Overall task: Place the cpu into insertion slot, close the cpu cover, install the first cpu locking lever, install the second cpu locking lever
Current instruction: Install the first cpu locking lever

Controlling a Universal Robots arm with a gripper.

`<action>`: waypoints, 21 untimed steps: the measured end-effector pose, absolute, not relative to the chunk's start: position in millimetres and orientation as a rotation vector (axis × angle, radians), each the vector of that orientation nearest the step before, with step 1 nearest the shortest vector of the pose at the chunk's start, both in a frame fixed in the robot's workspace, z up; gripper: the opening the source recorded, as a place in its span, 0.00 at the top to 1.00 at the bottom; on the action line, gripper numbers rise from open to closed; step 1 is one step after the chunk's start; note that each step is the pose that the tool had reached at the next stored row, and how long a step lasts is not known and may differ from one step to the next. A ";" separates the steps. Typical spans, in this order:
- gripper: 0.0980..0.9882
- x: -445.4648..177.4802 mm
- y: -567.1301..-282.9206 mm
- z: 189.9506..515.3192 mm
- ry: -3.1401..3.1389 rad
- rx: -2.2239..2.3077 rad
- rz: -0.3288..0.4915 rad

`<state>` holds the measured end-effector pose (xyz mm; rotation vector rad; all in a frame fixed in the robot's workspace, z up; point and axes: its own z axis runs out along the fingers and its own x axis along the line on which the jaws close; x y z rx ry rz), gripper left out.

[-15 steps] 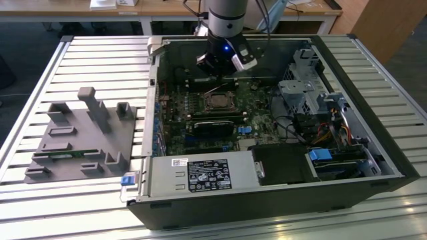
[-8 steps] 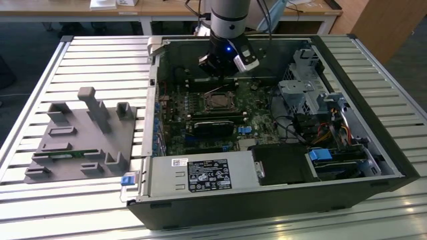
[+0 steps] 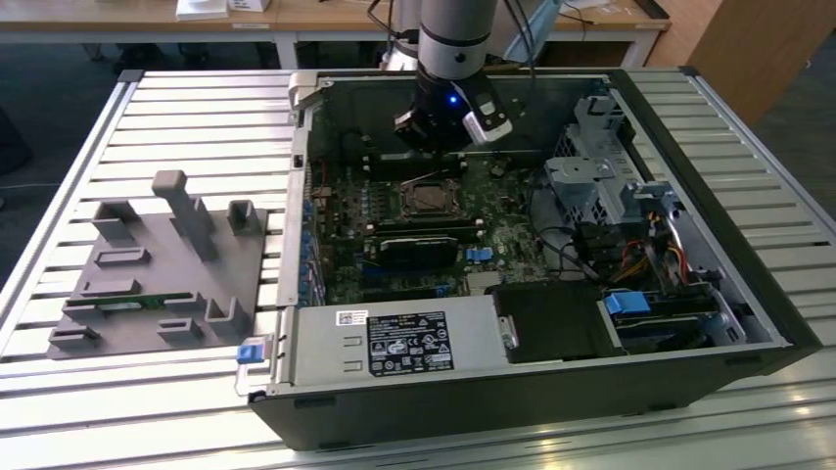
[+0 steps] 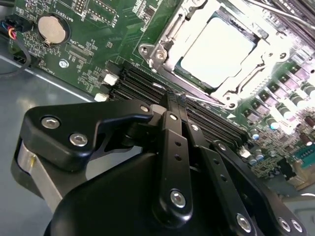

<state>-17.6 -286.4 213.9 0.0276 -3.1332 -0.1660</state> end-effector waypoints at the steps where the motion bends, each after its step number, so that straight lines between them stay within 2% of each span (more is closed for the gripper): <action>1: 0.99 -16.7 -286.4 213.0 -3.133 0.028 -0.166; 21: 0.99 -12.9 -286.3 203.4 -3.133 0.027 -0.151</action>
